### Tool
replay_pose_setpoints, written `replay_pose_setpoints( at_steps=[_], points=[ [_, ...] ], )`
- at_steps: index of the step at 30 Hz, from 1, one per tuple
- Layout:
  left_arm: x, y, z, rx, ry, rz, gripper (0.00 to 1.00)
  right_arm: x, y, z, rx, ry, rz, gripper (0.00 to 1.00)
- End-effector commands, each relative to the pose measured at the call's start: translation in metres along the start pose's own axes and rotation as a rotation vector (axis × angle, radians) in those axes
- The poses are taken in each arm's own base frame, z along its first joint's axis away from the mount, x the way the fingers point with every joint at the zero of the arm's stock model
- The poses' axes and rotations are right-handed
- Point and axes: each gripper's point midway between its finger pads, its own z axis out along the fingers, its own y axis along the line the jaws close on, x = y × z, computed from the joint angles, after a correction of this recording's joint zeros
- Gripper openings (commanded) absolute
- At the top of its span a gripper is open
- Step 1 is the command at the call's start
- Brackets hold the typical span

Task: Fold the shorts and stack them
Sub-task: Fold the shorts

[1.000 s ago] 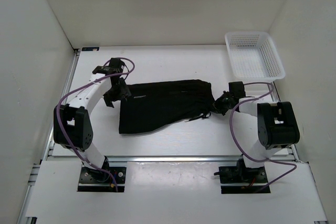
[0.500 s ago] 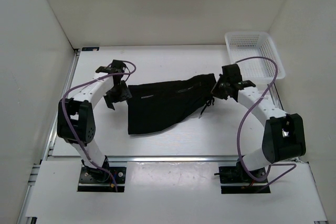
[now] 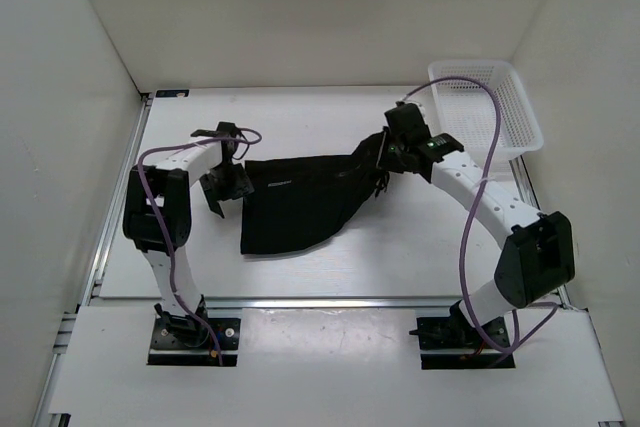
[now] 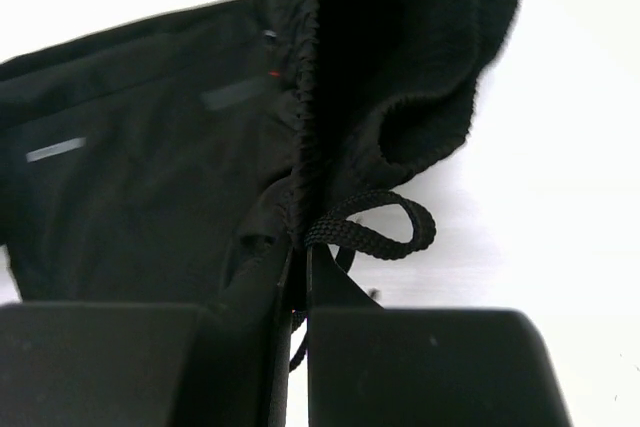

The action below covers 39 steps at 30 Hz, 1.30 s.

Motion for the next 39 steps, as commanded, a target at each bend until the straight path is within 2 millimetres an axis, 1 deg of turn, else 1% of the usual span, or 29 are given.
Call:
replay_pose_setpoints(
  at_steps=[1, 2, 3, 4, 6, 7, 8, 10, 11, 12, 13, 14, 15, 17, 21, 25, 26, 27, 28, 29, 30, 31, 33, 34, 35, 36, 37, 38, 39],
  points=[
    [-0.027, 0.002, -0.004, 0.062, -0.031, -0.044, 0.78, -0.024, 0.020, -0.012, 0.005, -0.077, -0.099, 0.00],
    [-0.026, 0.003, -0.001, 0.067, -0.017, -0.043, 0.78, -0.021, 0.024, -0.011, 0.004, -0.065, -0.110, 0.00],
    [-0.029, -0.003, 0.002, 0.089, -0.009, -0.043, 0.78, -0.024, 0.026, -0.013, -0.001, -0.072, -0.108, 0.00],
    [-0.030, 0.000, 0.002, 0.095, -0.005, -0.045, 0.78, -0.023, 0.025, -0.010, 0.004, -0.065, -0.110, 0.00],
    [-0.031, -0.001, 0.004, 0.118, 0.014, -0.046, 0.78, -0.026, 0.027, -0.012, -0.001, -0.072, -0.108, 0.00],
    [-0.030, -0.001, 0.009, 0.110, 0.028, -0.045, 0.78, -0.025, 0.028, -0.012, -0.008, -0.068, -0.108, 0.00],
    [-0.034, -0.002, 0.011, 0.124, 0.029, -0.047, 0.78, -0.029, 0.030, -0.014, -0.014, -0.077, -0.115, 0.00],
    [-0.031, -0.005, 0.014, 0.140, 0.051, -0.037, 0.78, -0.031, 0.031, -0.012, -0.014, -0.078, -0.127, 0.00],
    [-0.032, -0.002, 0.014, 0.139, 0.051, -0.046, 0.78, -0.030, 0.036, -0.012, -0.021, -0.077, -0.133, 0.00],
    [-0.031, -0.001, 0.017, 0.135, 0.058, -0.037, 0.78, -0.030, 0.036, -0.012, -0.021, -0.077, -0.144, 0.00],
    [-0.032, -0.004, 0.017, 0.149, 0.056, -0.037, 0.78, -0.033, 0.037, -0.013, -0.025, -0.085, -0.142, 0.00],
    [-0.031, -0.006, 0.016, 0.160, 0.061, -0.037, 0.78, -0.031, 0.037, -0.010, -0.020, -0.076, -0.144, 0.00],
    [-0.031, -0.006, 0.017, 0.160, 0.061, -0.028, 0.78, -0.034, 0.039, -0.011, -0.024, -0.084, -0.142, 0.00],
    [-0.031, -0.006, 0.017, 0.160, 0.061, -0.027, 0.78, -0.034, 0.039, -0.011, -0.024, -0.084, -0.142, 0.00],
    [-0.035, -0.003, 0.011, 0.169, 0.042, -0.028, 0.78, -0.031, 0.036, -0.013, -0.019, -0.075, -0.134, 0.00],
    [-0.035, -0.003, 0.011, 0.169, 0.042, -0.028, 0.78, -0.032, 0.039, -0.013, -0.033, -0.078, -0.144, 0.00],
    [-0.039, -0.001, 0.012, 0.168, 0.041, -0.037, 0.78, -0.028, 0.040, -0.009, -0.041, -0.062, -0.158, 0.00],
    [-0.038, -0.001, 0.016, 0.162, 0.052, -0.037, 0.78, -0.028, 0.047, -0.008, -0.058, -0.057, -0.188, 0.00],
    [-0.038, -0.001, 0.016, 0.162, 0.052, -0.037, 0.78, -0.031, 0.050, -0.007, -0.060, -0.061, -0.196, 0.00],
    [-0.036, -0.002, 0.020, 0.165, 0.067, -0.037, 0.78, -0.029, 0.060, -0.008, -0.088, -0.056, -0.221, 0.00],
    [-0.036, -0.002, 0.020, 0.165, 0.067, -0.037, 0.77, -0.035, 0.072, -0.013, -0.109, -0.071, -0.238, 0.00],
    [-0.034, -0.002, 0.024, 0.159, 0.078, -0.037, 0.77, -0.029, 0.088, -0.013, -0.134, -0.064, -0.276, 0.00],
    [-0.035, -0.006, 0.023, 0.182, 0.080, -0.036, 0.77, -0.027, 0.107, -0.016, -0.156, -0.071, -0.336, 0.00],
    [-0.037, -0.003, 0.023, 0.182, 0.080, -0.047, 0.77, -0.013, 0.124, -0.013, -0.176, -0.044, -0.388, 0.00],
    [-0.036, -0.005, 0.022, 0.193, 0.085, -0.047, 0.76, -0.018, 0.140, -0.022, -0.204, -0.061, -0.411, 0.00],
    [-0.036, -0.005, 0.022, 0.193, 0.085, -0.047, 0.76, -0.014, 0.151, -0.024, -0.220, -0.059, -0.454, 0.00],
    [-0.035, -0.004, 0.025, 0.193, 0.085, -0.047, 0.76, 0.005, 0.169, -0.020, -0.241, -0.031, -0.513, 0.00],
    [-0.035, -0.004, 0.025, 0.193, 0.085, -0.047, 0.76, 0.010, 0.178, -0.020, -0.243, -0.030, -0.544, 0.00],
    [-0.035, -0.004, 0.025, 0.193, 0.085, -0.047, 0.76, 0.009, 0.191, -0.027, -0.256, -0.043, -0.573, 0.00]
  ],
)
